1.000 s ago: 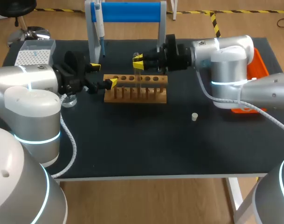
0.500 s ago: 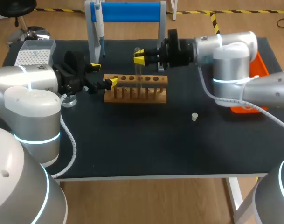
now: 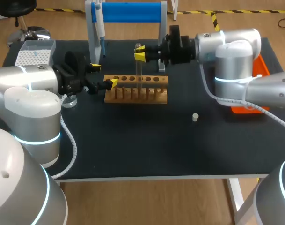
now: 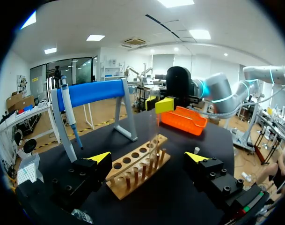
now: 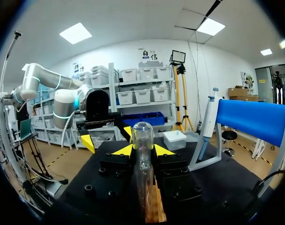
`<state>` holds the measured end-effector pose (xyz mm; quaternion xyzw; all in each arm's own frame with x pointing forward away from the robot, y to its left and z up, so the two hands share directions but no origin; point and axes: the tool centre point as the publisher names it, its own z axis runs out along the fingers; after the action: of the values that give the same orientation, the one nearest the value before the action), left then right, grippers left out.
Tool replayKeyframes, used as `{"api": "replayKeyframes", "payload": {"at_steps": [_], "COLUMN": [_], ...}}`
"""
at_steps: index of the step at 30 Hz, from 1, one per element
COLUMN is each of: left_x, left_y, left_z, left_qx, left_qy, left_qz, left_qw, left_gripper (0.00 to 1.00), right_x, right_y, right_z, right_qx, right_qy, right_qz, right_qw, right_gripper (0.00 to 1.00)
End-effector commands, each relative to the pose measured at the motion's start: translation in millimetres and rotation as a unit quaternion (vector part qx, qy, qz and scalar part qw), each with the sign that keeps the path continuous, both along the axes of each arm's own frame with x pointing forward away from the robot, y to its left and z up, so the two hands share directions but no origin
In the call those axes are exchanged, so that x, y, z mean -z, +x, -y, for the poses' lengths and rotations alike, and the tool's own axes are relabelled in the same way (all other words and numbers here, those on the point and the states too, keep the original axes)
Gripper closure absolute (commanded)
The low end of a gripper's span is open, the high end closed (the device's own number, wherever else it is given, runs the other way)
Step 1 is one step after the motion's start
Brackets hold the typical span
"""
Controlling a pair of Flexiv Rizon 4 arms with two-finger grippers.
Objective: Invert the test tube, pick up the pipette, mount the tip to pipette, aspirate from beaker and dispense into the tube, eject the tip, return the pipette, and cap with the stopper.
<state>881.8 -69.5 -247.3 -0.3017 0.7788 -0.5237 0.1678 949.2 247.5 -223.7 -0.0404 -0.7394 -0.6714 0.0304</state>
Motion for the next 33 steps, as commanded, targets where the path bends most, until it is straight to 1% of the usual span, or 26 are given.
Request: {"api": "replayKeyframes", "payload": {"at_steps": [1,11,14,17,18,33], "left_x": [1.5,1.5,1.5,1.5,1.5,1.5], "left_y": [0.0,0.0,0.0,0.0,0.0,0.0], "left_z": [1,1,1,1,1,1], "left_qx": [-0.001,-0.001,-0.001,-0.001,-0.001,-0.001], "left_qy": [-0.002,-0.002,-0.002,-0.002,-0.002,-0.002], "left_qz": [0.002,0.002,0.002,0.002,0.002,0.002], "left_qw": [1.000,1.000,1.000,1.000,1.000,1.000], "left_gripper": [0.00,0.00,0.00,0.00,0.00,0.00], "right_x": [-9,-26,-32,-41,-45,-45], "right_y": [-4.4,-12.8,-19.5,-31.6,-37.1,-37.1], "right_z": [4,10,13,21,25,25], "right_qx": [0.004,0.009,0.010,0.014,0.014,0.014], "right_qy": [-0.005,-0.005,-0.004,-0.002,0.002,0.002], "right_qz": [0.001,0.010,0.007,0.001,0.012,0.012], "right_qw": [1.000,1.000,1.000,1.000,1.000,1.000], "right_gripper": [1.00,1.00,1.00,1.00,1.00,1.00]}}
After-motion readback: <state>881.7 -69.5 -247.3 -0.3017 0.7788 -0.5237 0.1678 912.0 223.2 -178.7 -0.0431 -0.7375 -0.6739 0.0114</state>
